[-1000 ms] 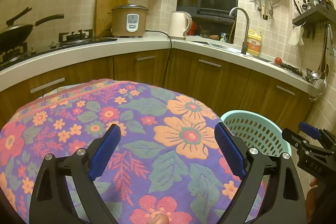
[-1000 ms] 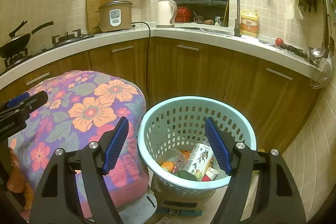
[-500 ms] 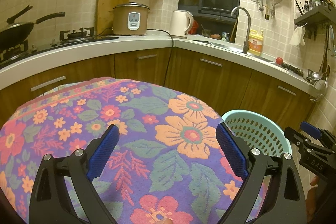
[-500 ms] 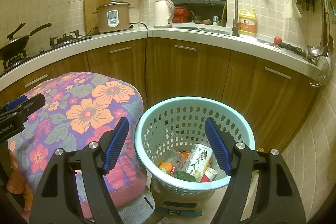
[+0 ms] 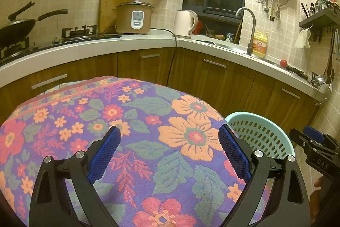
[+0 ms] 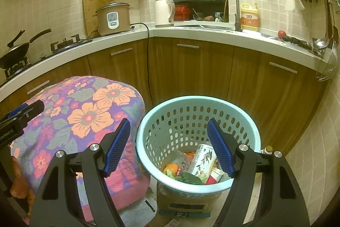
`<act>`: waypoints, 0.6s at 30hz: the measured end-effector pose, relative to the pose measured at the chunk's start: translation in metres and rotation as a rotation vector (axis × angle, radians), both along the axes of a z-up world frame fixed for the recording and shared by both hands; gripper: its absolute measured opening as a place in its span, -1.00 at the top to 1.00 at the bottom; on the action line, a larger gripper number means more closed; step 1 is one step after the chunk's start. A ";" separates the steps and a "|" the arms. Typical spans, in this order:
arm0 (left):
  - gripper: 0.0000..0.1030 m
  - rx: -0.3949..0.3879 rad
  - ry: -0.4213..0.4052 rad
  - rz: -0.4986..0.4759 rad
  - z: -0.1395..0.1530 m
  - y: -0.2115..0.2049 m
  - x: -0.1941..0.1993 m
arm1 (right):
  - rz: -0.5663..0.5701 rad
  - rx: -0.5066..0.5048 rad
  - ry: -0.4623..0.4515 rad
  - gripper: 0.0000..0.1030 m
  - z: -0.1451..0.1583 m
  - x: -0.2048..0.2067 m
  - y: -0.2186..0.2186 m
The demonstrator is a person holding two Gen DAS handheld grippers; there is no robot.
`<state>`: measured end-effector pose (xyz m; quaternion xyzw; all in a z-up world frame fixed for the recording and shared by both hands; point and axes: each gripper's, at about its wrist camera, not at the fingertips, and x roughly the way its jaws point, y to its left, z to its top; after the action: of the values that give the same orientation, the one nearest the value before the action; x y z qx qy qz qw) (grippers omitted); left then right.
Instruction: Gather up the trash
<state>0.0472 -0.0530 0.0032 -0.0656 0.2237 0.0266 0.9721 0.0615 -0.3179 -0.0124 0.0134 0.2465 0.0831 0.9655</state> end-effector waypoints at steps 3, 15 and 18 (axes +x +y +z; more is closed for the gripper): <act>-0.76 -0.003 0.002 0.002 -0.001 0.000 0.000 | 0.001 -0.003 -0.002 -0.38 0.000 0.000 -0.001; -0.77 0.001 -0.002 -0.002 -0.001 0.000 -0.001 | 0.002 -0.008 -0.005 -0.38 0.000 0.000 -0.001; -0.77 0.002 -0.002 -0.002 0.000 -0.001 0.000 | 0.002 -0.011 -0.008 -0.38 0.000 -0.001 -0.002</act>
<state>0.0473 -0.0536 0.0027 -0.0642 0.2230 0.0258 0.9724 0.0604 -0.3196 -0.0124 0.0075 0.2431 0.0827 0.9664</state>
